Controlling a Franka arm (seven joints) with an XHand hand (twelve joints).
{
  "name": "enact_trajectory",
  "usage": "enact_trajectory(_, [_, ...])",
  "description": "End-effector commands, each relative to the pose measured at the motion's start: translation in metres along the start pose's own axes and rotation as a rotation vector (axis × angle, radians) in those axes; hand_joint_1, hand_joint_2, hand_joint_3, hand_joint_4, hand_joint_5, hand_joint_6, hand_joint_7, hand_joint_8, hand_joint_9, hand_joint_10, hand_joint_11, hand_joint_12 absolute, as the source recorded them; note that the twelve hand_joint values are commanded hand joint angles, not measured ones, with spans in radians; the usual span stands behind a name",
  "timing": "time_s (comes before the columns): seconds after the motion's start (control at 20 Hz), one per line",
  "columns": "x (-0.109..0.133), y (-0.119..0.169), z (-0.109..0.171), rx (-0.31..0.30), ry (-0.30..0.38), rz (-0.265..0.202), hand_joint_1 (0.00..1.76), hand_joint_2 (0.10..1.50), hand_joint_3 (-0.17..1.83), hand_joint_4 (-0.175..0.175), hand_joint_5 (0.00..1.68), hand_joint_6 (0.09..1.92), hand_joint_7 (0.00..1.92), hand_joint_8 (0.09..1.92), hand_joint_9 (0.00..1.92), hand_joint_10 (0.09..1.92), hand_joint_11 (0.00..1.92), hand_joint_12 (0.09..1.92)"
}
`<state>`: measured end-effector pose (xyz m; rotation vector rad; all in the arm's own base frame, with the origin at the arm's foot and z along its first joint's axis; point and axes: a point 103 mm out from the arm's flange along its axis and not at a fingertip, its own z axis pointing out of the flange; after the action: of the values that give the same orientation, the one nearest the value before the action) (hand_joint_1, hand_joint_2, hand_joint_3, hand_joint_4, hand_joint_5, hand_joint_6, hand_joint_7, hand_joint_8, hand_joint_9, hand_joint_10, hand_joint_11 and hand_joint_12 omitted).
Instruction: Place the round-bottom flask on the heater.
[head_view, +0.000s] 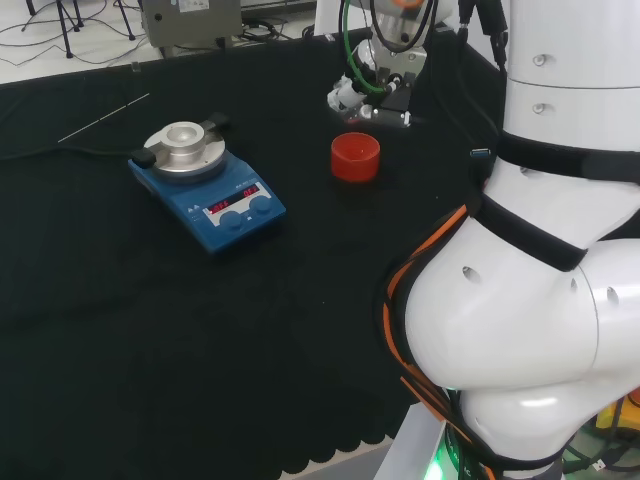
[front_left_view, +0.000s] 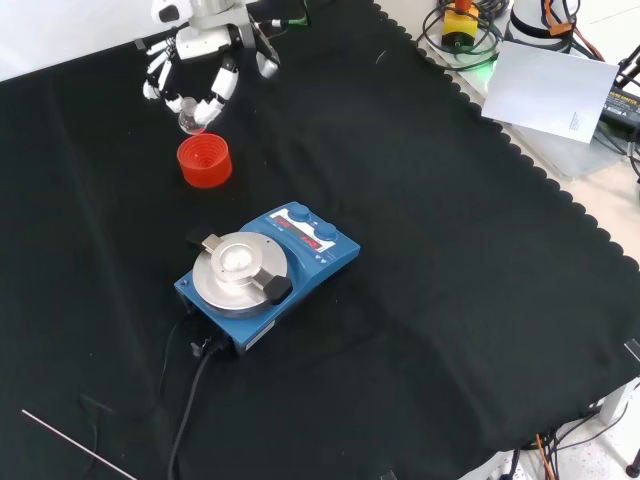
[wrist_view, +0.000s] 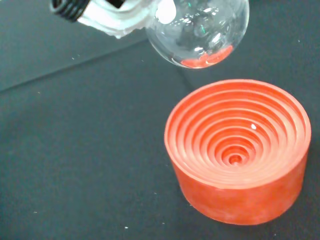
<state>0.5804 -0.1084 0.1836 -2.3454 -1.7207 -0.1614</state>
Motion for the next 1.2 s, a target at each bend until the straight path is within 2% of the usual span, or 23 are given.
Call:
enact_trajectory(0.05, [0.023, -0.015, -0.012, -0.012, 0.010, -0.043, 1.04, 0.78, 0.68, 0.175, 1.01, 1.13, 0.46, 0.60, 0.59, 0.61, 0.17, 1.35])
enact_trajectory(0.45, [0.065, -0.021, -0.019, -0.016, 0.023, -0.117, 1.04, 0.77, 0.68, 0.175, 1.01, 1.13, 0.45, 0.60, 0.59, 0.61, 0.17, 1.35])
enact_trajectory(0.9, [0.140, -0.019, -0.014, 0.003, 0.021, -0.234, 1.04, 0.77, 0.69, 0.175, 1.02, 1.12, 0.45, 0.60, 0.59, 0.61, 0.18, 1.35])
enact_trajectory(1.2, [0.184, -0.020, -0.005, 0.029, 0.047, -0.294, 1.04, 0.77, 0.69, 0.175, 1.02, 1.12, 0.45, 0.61, 0.59, 0.62, 0.19, 1.34])
